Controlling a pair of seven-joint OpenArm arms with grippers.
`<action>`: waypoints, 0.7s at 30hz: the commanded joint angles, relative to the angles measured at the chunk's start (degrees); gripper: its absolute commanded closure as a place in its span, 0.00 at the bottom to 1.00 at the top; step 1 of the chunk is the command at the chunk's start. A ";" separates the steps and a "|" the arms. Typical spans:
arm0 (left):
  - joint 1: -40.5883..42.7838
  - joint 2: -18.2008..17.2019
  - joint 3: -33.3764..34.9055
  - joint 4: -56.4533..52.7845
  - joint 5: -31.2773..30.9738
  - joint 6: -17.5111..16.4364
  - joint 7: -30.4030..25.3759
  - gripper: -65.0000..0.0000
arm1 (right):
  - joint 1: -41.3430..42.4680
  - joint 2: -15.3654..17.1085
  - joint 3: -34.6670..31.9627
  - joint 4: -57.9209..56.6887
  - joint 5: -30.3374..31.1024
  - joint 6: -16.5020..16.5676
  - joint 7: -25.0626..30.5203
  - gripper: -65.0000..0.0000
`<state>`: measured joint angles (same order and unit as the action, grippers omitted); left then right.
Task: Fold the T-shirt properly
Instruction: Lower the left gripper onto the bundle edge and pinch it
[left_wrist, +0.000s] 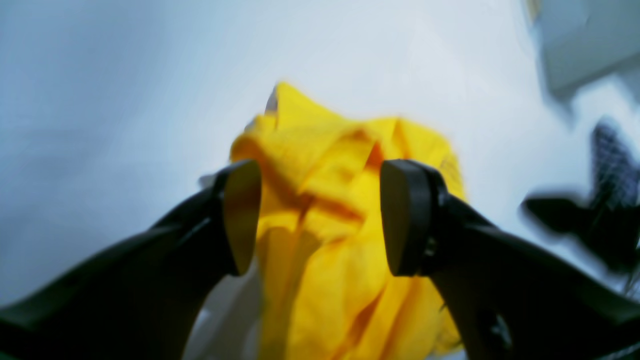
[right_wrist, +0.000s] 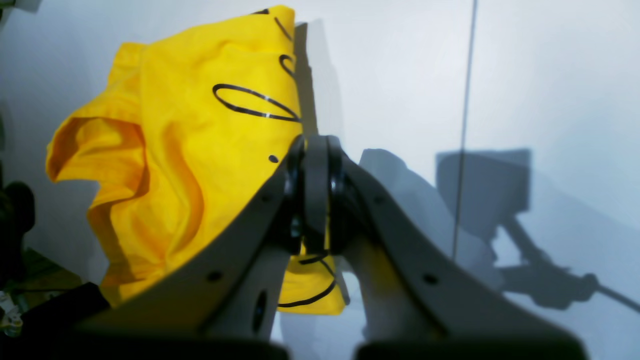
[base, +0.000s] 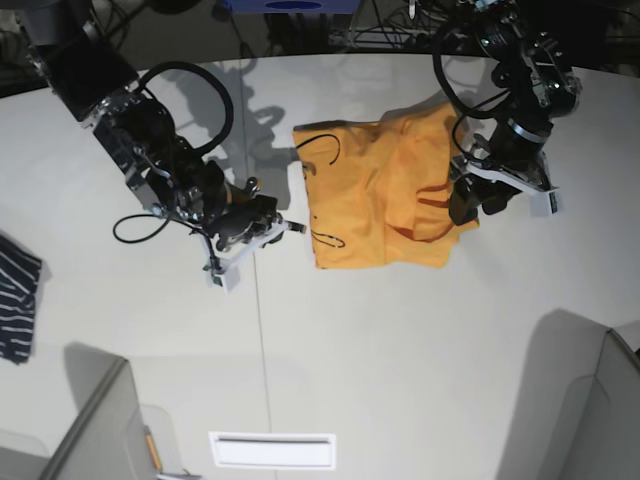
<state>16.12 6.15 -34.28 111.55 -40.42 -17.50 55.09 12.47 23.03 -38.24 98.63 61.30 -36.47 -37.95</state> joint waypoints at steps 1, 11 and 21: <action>0.01 -0.13 0.04 0.94 -0.67 0.40 -0.28 0.43 | 1.29 0.31 0.48 1.02 0.02 0.47 0.72 1.00; -1.75 0.75 0.04 -3.28 -0.76 3.12 -0.37 0.44 | 1.29 0.14 0.48 1.02 0.02 0.47 0.72 1.00; -5.44 0.84 0.22 -8.12 -3.14 5.58 -0.37 0.44 | 1.29 -0.04 0.48 1.02 0.11 0.47 0.72 1.00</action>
<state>11.40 7.18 -34.09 102.61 -42.35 -11.75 55.70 12.49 22.83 -38.24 98.63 61.32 -36.45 -37.95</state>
